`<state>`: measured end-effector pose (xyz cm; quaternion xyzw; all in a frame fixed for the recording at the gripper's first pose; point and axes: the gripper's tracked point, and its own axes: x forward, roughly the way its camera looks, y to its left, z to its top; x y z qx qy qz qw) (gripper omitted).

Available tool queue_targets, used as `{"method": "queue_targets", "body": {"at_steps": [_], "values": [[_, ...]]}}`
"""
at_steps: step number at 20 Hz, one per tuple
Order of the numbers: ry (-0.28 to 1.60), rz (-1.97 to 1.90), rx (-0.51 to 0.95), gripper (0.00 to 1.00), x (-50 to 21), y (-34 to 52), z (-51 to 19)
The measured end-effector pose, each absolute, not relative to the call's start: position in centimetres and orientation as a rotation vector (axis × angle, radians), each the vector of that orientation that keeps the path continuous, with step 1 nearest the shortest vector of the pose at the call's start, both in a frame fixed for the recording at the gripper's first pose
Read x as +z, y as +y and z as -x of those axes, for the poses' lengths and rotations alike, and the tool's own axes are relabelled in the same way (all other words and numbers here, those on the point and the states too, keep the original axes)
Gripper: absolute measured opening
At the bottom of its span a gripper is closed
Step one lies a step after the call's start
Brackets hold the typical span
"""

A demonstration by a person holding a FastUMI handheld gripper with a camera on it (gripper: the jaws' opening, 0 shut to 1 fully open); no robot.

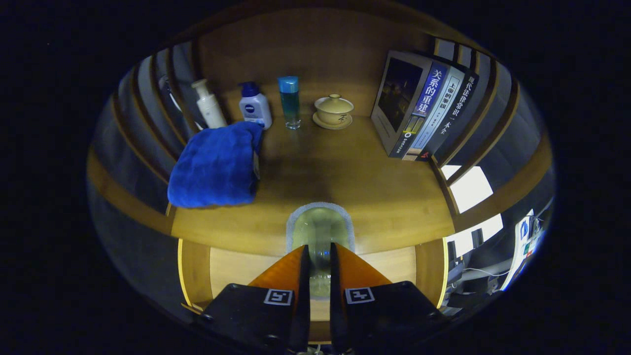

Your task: Pull open the drawer, take out the items inside it, and place them on the countertop above the cabinet.

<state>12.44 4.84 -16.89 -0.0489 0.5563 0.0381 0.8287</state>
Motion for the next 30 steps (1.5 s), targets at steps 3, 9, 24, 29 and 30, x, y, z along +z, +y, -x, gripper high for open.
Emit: {"method": "queue_targets", "body": {"at_steps": [3, 9, 24, 29, 30], "values": [[1.167, 0.093, 0.053, 0.25, -17.6, 4.8, -15.6], [1.108, 0.099, 0.032, 0.34, -18.8, 4.8, -18.7], [0.746, 0.025, 0.003, 1.0, -11.7, 3.6, -17.6], [0.635, 0.041, 0.013, 1.0, -9.3, 2.9, -13.7], [0.611, 0.049, 0.019, 1.0, -8.9, 2.9, -12.7]]}}
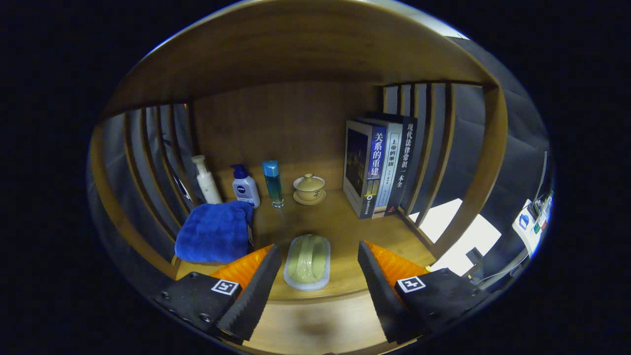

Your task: Pull open the drawer, take out the items inside it, and place them on the countertop above the cabinet.

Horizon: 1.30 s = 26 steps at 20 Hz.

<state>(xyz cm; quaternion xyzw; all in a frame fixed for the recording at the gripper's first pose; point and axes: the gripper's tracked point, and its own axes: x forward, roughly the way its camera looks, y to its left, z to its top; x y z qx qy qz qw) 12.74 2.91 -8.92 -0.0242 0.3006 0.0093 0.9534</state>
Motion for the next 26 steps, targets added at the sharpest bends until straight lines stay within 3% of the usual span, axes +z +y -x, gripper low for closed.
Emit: {"method": "queue_targets", "body": {"at_steps": [12, 26], "values": [[0.356, 0.012, 0.03, 1.0, -5.8, 0.6, -0.5], [0.36, 0.029, 0.08, 1.0, -15.6, -1.0, 11.8]]}}
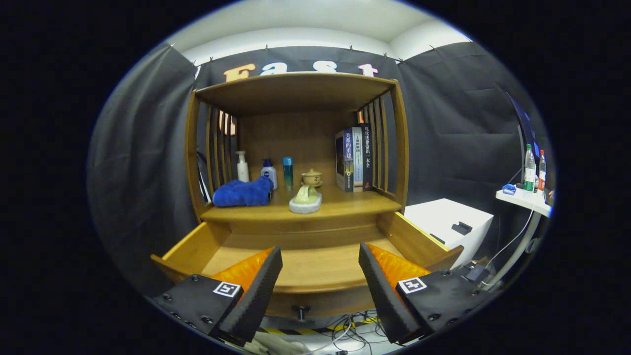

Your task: Pull open the drawer, take out the items inside it, and place them on the countertop above the cabinet.

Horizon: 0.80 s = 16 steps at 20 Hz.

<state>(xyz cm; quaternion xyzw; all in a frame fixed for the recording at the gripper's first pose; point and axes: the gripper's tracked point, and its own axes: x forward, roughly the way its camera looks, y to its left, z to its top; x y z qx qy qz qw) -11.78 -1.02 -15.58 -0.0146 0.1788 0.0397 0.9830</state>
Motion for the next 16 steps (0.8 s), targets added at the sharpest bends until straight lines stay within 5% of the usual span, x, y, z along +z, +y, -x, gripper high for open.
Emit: {"method": "queue_targets", "body": {"at_steps": [16], "values": [[0.468, 0.072, 0.115, 0.97, -22.2, 0.8, 14.3]]}}
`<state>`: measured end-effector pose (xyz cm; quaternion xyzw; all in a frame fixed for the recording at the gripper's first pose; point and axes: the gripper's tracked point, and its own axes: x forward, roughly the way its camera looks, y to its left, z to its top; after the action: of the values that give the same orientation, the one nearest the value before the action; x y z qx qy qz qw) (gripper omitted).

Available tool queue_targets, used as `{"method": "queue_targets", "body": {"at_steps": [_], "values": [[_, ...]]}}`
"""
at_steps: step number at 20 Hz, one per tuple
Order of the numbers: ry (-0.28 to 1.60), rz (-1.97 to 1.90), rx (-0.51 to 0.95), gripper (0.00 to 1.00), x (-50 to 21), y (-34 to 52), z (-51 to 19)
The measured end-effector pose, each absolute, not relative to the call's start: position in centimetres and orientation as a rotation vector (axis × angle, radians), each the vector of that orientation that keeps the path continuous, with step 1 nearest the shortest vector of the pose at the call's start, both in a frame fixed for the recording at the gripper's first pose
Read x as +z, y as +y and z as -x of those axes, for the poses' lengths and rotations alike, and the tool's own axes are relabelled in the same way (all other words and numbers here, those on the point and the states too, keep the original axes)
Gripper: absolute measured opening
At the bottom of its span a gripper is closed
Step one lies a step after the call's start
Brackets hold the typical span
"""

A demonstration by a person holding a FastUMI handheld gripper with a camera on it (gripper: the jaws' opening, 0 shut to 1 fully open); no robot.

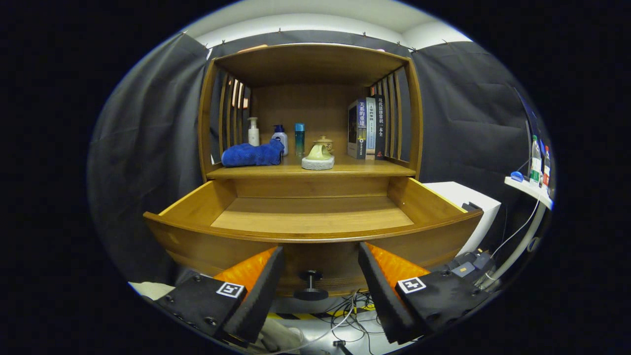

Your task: Pull open the drawer, take out the items inside it, and place them on the countertop above the cabinet.

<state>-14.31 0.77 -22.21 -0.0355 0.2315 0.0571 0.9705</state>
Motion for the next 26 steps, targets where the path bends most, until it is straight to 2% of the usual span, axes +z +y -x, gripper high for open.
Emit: {"method": "queue_targets", "body": {"at_steps": [15, 26], "values": [[0.457, 0.093, 0.08, 0.94, -22.7, 1.1, 11.0], [0.45, 0.072, 0.074, 0.93, -23.7, 3.0, 3.8]]}}
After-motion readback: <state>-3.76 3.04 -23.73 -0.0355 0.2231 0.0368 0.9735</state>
